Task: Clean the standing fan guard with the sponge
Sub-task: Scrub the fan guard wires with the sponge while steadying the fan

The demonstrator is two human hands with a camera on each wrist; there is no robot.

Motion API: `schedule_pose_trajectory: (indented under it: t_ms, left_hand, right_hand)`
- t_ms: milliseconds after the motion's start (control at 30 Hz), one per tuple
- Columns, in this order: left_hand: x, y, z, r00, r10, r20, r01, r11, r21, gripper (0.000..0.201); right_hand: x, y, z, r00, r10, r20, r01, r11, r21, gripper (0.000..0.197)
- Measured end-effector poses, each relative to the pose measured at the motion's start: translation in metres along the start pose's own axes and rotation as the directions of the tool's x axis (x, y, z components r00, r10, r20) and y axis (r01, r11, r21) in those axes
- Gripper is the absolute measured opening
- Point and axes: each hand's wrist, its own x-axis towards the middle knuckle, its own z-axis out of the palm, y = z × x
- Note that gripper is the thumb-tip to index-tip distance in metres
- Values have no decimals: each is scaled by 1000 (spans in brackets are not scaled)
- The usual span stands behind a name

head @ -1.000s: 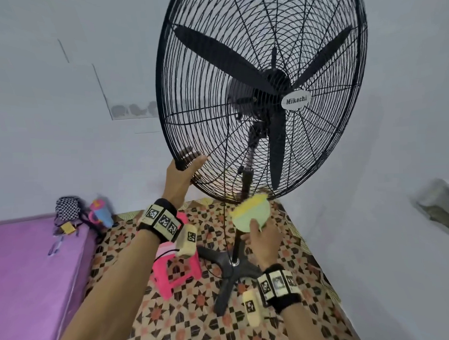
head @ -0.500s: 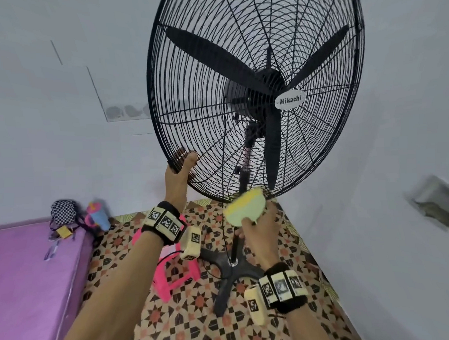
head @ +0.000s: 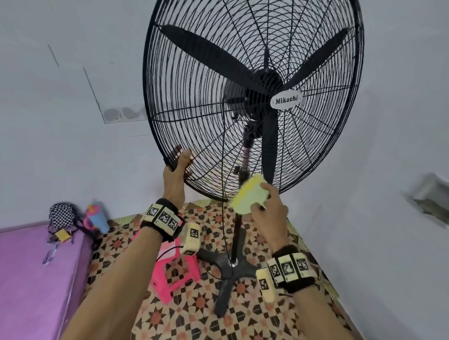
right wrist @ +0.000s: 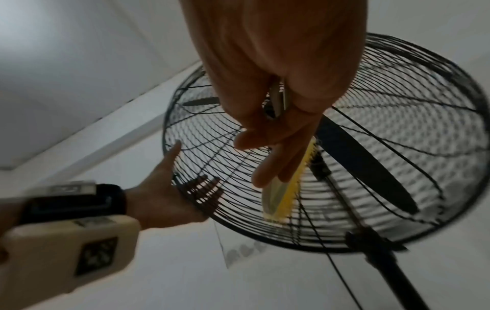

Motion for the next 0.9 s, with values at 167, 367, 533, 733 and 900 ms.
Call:
schedule_pose_trajectory:
  t_ms: [167,367,533,733,900]
  left_hand:
    - [-2,-1,4,1000,0,-16,0,1000,-6,94]
    - [0,-1,1,999,-8,-32,7,999,-39,105]
    - [-2,-8,4,998,-21,-56,22,1000,5,92]
    - [2,-5,-2,999,-12,-30,12,1000,9,102]
    - [1,-2,-5,999,-40,-11,40,999,2,105]
  right_hand:
    - [-8,-41,16,967,-115,228,77,982,170,53]
    - [-1,-11,14,997,-35,75,35,999,2,52]
    - [0,-25,7,988,-62,140,54,997,61,48]
    - [0,-35,22,980,-113,162,89,985,148,51]
    - [0,1,-6,999,33,27,-32,998,-53,49]
